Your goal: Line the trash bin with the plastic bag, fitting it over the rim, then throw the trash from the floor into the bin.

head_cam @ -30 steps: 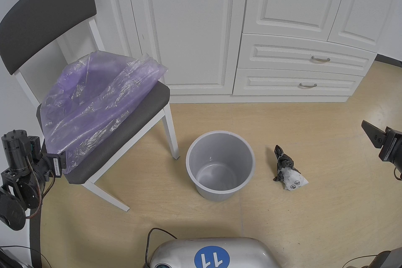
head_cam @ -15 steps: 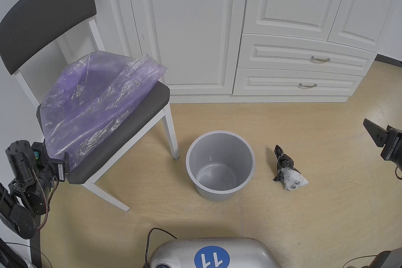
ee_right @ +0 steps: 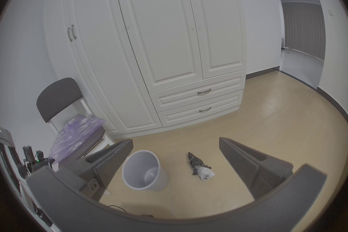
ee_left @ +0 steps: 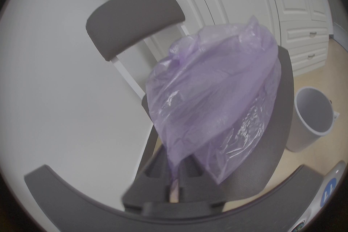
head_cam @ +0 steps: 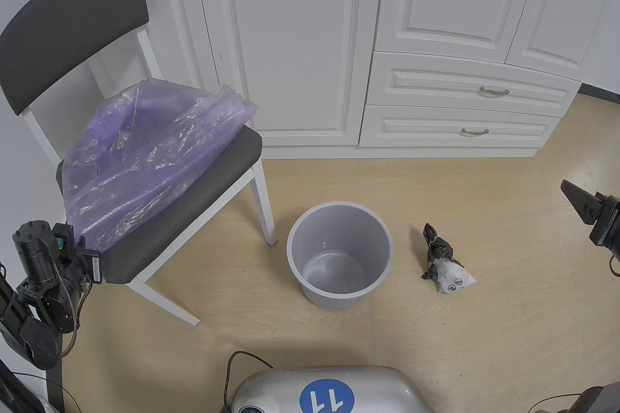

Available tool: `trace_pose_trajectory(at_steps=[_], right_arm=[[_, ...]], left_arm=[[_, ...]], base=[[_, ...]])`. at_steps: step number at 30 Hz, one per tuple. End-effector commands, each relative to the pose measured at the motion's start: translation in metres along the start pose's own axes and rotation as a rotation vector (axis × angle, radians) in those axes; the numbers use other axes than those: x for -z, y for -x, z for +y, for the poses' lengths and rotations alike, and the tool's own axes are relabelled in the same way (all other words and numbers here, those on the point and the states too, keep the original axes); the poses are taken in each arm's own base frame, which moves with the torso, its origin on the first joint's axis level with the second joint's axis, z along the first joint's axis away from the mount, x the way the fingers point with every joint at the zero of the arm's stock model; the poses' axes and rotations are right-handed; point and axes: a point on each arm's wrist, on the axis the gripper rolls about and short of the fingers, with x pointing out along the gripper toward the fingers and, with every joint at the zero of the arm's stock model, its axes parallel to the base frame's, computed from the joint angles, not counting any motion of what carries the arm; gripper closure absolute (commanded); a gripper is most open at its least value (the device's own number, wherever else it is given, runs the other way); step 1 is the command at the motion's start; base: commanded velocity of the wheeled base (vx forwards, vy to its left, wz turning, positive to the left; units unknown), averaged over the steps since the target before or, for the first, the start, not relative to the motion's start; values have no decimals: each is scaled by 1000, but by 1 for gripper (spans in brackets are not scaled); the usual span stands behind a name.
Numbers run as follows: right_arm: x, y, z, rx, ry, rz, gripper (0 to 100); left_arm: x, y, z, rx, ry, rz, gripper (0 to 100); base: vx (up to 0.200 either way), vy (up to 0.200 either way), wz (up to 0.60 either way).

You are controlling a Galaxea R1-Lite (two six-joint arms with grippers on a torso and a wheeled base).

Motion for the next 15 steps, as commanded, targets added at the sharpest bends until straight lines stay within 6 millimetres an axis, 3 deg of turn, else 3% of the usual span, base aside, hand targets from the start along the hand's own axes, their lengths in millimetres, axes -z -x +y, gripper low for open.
trace_pose_trajectory(at_steps=[1, 9, 15], right_arm=[[-1, 2, 0, -4, -3, -5, 0], [0, 2, -1, -4, -2, -4, 0], [3, 11, -5, 4, 35, -18, 0]], left_arm=[[-1, 1, 2, -11, 15, -24, 100], [-5, 14, 8, -18, 64, -111, 100], [-28, 38, 15, 86, 110, -289, 100]], base=[[0, 0, 0], [0, 0, 0], [0, 0, 0]])
